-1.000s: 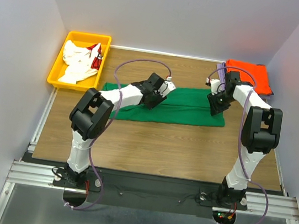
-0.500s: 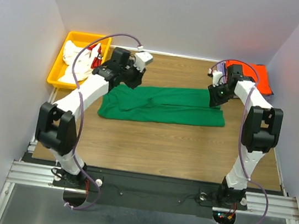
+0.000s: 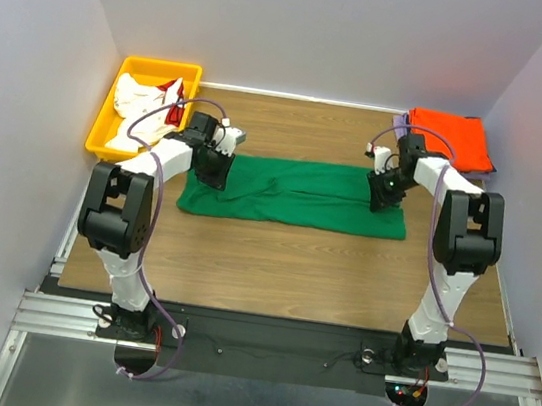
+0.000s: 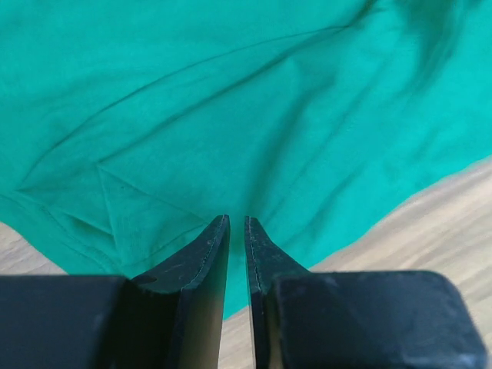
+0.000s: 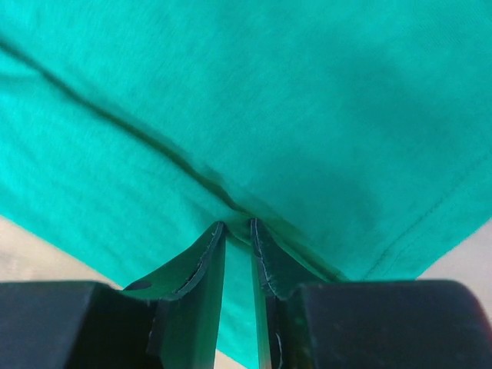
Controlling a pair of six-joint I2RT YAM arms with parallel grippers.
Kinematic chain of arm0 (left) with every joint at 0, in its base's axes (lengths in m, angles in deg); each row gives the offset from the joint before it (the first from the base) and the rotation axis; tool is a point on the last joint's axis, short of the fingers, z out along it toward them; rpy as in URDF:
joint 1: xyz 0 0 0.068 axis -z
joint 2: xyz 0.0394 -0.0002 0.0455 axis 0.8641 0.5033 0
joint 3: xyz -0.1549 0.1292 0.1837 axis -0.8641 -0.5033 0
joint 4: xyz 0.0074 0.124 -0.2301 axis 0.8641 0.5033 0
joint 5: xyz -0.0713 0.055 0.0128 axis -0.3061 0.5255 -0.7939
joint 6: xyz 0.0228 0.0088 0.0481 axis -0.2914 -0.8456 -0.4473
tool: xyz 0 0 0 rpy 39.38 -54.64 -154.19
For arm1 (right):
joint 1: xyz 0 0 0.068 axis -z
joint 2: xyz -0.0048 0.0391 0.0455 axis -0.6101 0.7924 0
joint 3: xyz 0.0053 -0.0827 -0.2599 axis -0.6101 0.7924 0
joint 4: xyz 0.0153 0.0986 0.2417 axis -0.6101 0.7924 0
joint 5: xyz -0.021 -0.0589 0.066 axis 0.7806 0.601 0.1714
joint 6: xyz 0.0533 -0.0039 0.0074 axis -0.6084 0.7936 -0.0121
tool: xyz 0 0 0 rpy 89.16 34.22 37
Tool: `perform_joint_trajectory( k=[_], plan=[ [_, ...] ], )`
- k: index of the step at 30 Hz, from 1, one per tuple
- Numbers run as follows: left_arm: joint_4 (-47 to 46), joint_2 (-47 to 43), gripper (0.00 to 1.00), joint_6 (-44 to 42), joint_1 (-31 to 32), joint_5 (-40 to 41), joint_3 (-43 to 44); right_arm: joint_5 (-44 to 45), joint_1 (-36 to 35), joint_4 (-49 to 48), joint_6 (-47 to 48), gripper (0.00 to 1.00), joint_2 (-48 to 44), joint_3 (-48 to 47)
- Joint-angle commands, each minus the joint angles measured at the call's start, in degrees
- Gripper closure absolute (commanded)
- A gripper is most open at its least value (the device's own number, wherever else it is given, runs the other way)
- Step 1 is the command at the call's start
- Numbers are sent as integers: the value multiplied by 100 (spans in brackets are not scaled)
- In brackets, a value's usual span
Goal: Fold and stack the t-shirts
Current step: Fold the tshirt
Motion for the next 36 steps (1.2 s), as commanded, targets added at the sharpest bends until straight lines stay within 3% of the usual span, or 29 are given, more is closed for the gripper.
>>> perform_joint_trajectory(
  k=[1,3,7,10,13,15,16,20,23,29,36],
  plan=[
    [-18,431,74,23,-93,342,32,84,-108,471,66,75,-365,985],
    [-27,704,74,-56,-120,509,243,-65,-187,542,93,76,-584,1328],
    [209,1731,78,-459,-102,685,1497,-792,-730,946,22,76,-1278,2093],
    [946,2996,80,-715,-94,729,3762,-1620,-1197,1429,49,76,-1771,2174],
    [2122,4383,75,-987,-15,440,7254,-1763,-1234,1509,-284,74,-1974,1648],
    [2179,4406,67,-997,47,326,7775,-1491,-1207,1492,-294,74,-1939,1113],
    [2040,4231,63,-997,82,273,7655,-1186,-1164,1448,-277,74,-1878,997],
    [-3,2153,58,-655,38,439,4640,-366,-1146,939,-320,74,-1439,645],
    [-535,1332,57,-382,30,300,3449,-93,-1154,666,-338,75,-991,547],
    [-414,1021,59,198,38,-430,2495,-294,-1172,586,-373,75,-472,661],
    [-572,1303,62,742,47,-668,2257,-611,-1400,551,-443,78,-576,1441]
  ],
)
